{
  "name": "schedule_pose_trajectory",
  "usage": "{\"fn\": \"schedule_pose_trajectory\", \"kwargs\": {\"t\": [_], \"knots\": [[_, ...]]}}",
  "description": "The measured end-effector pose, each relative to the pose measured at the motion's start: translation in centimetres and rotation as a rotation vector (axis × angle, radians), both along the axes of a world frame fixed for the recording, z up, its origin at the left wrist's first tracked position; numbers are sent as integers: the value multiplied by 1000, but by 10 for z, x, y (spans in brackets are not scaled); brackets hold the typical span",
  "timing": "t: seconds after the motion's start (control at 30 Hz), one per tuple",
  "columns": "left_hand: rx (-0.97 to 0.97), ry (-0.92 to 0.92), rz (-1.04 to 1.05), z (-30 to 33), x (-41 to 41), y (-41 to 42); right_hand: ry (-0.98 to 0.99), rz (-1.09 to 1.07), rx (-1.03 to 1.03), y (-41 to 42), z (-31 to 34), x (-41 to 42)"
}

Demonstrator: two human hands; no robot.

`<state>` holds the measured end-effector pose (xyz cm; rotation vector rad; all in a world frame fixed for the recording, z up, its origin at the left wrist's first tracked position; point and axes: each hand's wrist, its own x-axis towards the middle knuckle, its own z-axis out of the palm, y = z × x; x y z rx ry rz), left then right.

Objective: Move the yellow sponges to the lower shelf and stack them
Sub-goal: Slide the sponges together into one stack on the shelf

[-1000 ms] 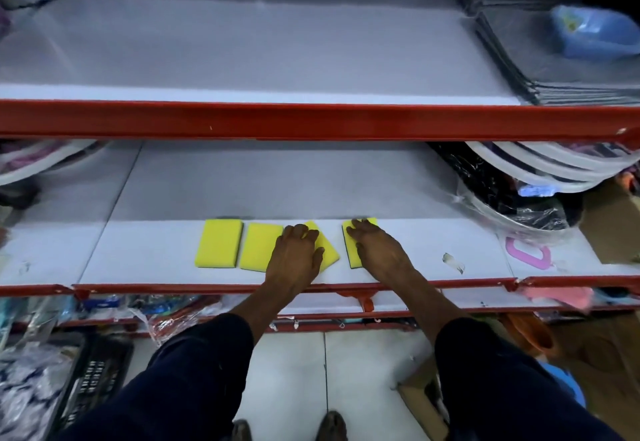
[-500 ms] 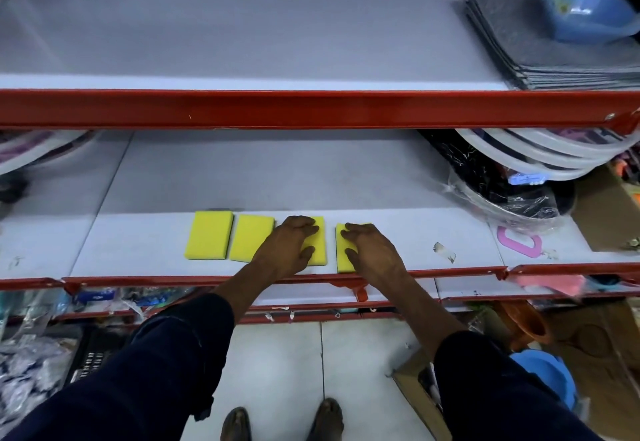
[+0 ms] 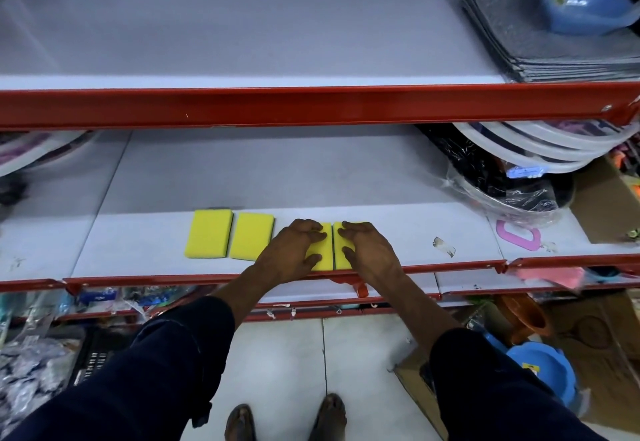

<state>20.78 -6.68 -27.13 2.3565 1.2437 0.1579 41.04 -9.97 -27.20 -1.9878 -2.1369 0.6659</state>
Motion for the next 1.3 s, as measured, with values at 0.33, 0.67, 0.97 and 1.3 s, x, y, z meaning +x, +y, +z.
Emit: {"fn": "schedule_pose_trajectory", "kwargs": {"t": [0.33,0.67,0.97,1.3], "knots": [[22,27,-10,2,5,-4,6,1,-20,-2,6,-5],[18,5,220,24,-47,22,-54,-44,5,0,18,-22],[-154,233,170,21,-85,26,-82,-59,-65,0,22,-41],[-157,198,88,11,-59,14,-60,-67,-28,-3,20,-41]]}}
